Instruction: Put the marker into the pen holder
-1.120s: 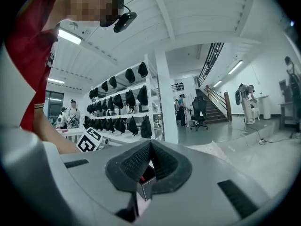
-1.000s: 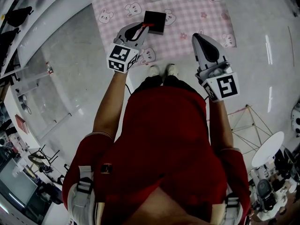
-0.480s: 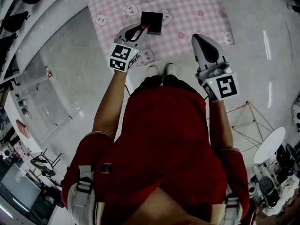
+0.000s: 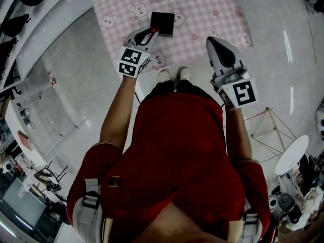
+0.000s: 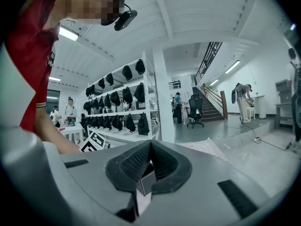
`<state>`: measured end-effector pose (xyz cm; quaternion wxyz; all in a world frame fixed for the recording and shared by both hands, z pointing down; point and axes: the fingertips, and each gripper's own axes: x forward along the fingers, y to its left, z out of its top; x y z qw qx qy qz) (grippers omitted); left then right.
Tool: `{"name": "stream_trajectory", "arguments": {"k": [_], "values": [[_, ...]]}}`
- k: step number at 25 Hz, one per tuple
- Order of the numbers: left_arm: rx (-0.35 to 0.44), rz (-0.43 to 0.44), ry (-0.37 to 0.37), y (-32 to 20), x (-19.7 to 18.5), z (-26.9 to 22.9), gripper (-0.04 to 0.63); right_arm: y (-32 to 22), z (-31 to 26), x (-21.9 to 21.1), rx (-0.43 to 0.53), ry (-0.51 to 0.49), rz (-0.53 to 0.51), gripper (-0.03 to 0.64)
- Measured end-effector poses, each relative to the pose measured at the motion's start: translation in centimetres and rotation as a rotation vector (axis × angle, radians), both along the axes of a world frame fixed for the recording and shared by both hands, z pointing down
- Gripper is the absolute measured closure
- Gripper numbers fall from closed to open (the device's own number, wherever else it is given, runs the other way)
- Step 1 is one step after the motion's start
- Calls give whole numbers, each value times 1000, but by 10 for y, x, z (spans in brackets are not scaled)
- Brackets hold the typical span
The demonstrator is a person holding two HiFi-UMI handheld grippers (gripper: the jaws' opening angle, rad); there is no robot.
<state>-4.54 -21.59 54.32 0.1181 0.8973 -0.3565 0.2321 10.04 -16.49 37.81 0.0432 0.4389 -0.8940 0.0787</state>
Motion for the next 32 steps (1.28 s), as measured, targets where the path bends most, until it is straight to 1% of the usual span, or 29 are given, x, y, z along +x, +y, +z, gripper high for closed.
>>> {"name": "stream_trajectory", "arguments": {"k": [3, 10, 15, 21, 27, 32], "values": [[-4, 6, 3, 1, -1, 2, 523, -1, 1, -2, -4, 1, -4, 620], [0, 11, 10, 5, -2, 1, 480, 0, 3, -7, -10, 3, -19, 620], [20, 6, 18, 6, -5, -6, 474, 0, 4, -11, -10, 5, -30, 620], [77, -4, 46, 6, -6, -29, 474, -2, 5, -14, -5, -1, -37, 620], [143, -11, 100, 7, -5, -66, 474, -5, 3, -21, 3, 9, -54, 619], [183, -17, 150, 16, -1, -91, 474, -4, 0, -26, 15, -2, -65, 620]]}}
